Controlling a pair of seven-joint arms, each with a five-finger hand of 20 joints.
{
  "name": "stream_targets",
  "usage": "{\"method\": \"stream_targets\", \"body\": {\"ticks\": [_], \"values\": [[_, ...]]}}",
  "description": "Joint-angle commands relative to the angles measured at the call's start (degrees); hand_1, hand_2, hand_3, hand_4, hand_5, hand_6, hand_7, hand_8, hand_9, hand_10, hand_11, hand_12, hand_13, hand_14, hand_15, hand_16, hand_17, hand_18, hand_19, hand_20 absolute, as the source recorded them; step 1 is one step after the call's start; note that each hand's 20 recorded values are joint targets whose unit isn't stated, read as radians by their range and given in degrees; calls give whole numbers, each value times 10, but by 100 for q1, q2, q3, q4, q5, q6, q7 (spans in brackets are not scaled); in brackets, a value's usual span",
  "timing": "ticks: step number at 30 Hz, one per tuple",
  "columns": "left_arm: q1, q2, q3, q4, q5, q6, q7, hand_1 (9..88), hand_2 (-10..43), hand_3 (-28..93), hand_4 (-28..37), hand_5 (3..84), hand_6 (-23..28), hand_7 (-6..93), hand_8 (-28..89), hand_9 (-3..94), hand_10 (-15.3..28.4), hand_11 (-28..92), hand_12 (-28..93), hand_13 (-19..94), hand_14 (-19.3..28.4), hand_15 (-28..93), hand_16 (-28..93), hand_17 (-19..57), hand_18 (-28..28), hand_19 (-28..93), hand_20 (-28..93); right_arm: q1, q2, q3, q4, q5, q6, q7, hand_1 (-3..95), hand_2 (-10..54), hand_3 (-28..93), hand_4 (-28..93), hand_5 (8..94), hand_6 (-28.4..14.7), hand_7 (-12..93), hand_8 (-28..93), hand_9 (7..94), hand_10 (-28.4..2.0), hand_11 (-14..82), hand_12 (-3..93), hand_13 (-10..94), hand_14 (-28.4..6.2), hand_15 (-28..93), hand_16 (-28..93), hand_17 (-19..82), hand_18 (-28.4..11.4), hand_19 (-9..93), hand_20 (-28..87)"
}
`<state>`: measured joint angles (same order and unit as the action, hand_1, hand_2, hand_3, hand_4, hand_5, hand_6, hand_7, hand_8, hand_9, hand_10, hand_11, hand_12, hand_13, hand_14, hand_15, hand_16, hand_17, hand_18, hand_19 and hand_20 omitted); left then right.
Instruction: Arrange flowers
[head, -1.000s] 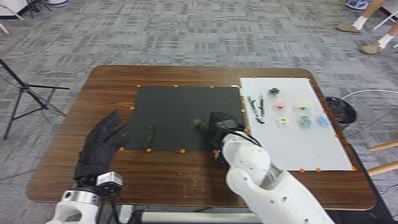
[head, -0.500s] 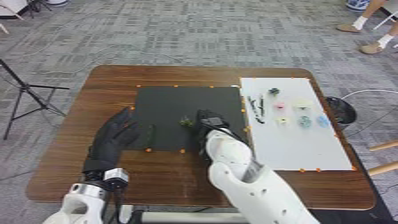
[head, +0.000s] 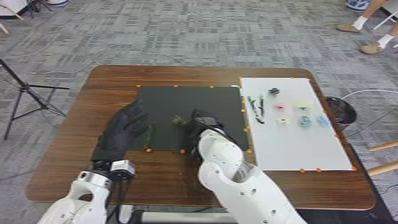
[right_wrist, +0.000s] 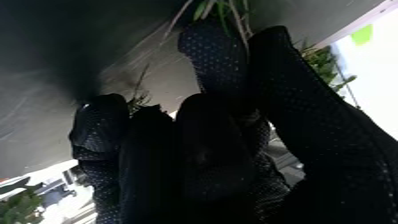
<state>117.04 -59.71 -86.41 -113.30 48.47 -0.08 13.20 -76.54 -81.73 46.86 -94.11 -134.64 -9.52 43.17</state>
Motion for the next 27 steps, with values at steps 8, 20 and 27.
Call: {"method": "stream_targets", "body": {"ticks": [8,20,27], "values": [[-152,-2,4,56,-9,-185,57,246,-79,625,-283,243,18,208,-105,206,94,115,214,184,126,171,78,-125,212,424,93,-118,-194,-206,-106,108,280,-16,390,-20,838,-208,871,3,409,219,914,-68,647,573,847,-86,868,443,441,-230,932,325],[-229,30,35,91,-33,-241,78,249,-78,623,-283,244,19,207,-105,207,94,117,213,185,126,169,78,-125,212,423,92,-229,-201,-303,-2,-69,418,-125,393,-18,833,-208,868,4,404,217,911,-68,639,565,845,-87,865,445,439,-229,932,321],[-130,2,-7,43,-19,-139,88,247,-78,623,-283,244,18,206,-105,207,94,116,213,184,126,169,79,-125,212,422,92,-153,-116,-202,91,-245,374,-179,380,-35,835,-197,873,16,406,198,911,-63,636,558,849,-78,858,440,443,-226,932,314]]}}
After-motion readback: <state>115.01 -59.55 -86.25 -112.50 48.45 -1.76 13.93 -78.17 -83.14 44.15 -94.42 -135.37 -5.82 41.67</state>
